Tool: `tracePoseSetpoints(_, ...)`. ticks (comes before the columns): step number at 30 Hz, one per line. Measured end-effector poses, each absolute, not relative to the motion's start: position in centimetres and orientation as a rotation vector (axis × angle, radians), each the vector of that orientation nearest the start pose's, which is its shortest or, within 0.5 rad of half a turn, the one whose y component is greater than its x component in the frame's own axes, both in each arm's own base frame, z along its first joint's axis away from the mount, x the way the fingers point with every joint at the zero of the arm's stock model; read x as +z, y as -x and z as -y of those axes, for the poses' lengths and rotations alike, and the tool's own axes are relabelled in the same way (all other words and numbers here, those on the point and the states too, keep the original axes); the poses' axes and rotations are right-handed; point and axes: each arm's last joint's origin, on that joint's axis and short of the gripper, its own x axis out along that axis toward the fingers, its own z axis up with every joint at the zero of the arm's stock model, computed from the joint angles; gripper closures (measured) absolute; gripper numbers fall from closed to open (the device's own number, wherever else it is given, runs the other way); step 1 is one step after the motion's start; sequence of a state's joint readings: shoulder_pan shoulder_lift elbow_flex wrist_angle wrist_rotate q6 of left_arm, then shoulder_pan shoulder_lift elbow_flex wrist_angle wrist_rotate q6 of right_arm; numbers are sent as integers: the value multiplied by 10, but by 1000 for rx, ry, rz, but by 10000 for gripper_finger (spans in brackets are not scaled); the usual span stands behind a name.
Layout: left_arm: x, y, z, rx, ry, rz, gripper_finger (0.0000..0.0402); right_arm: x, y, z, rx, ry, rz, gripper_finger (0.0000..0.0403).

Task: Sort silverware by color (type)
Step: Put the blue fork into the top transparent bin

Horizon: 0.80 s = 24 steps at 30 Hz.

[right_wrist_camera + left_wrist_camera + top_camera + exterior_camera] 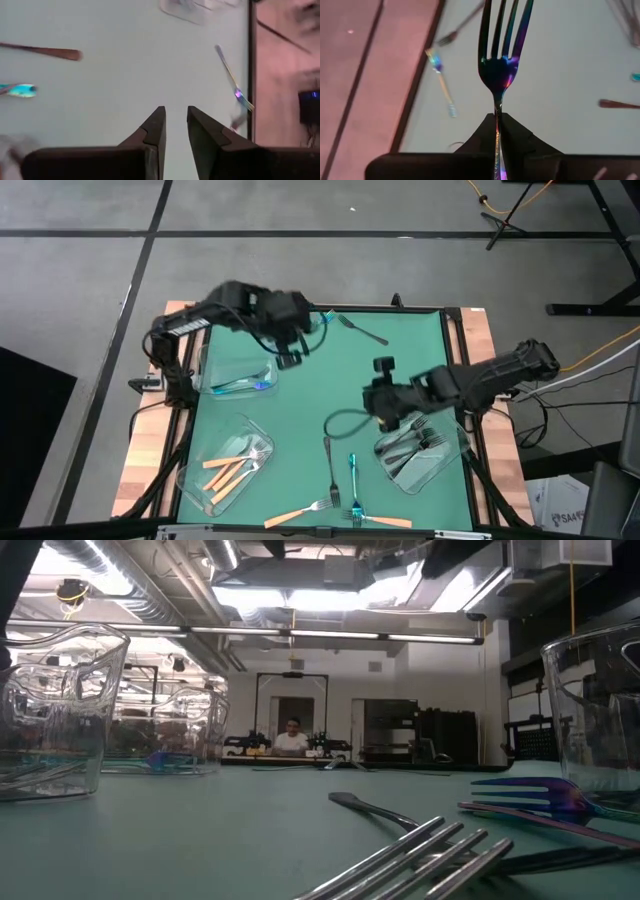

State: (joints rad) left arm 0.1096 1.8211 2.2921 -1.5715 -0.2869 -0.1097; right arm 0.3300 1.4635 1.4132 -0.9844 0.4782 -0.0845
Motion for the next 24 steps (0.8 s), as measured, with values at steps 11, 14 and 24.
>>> tracePoseSetpoints(11,450,-274,-84,518,-2,-1087,397,333,-288,-13,-230,361,-1020,333)
tracePoseSetpoints(14,437,-265,-90,533,11,-1151,397,334,-291,5,-231,333,-1011,333)
tracePoseSetpoints(24,371,-230,-92,543,52,-1417,397,339,-294,59,-312,207,-925,333)
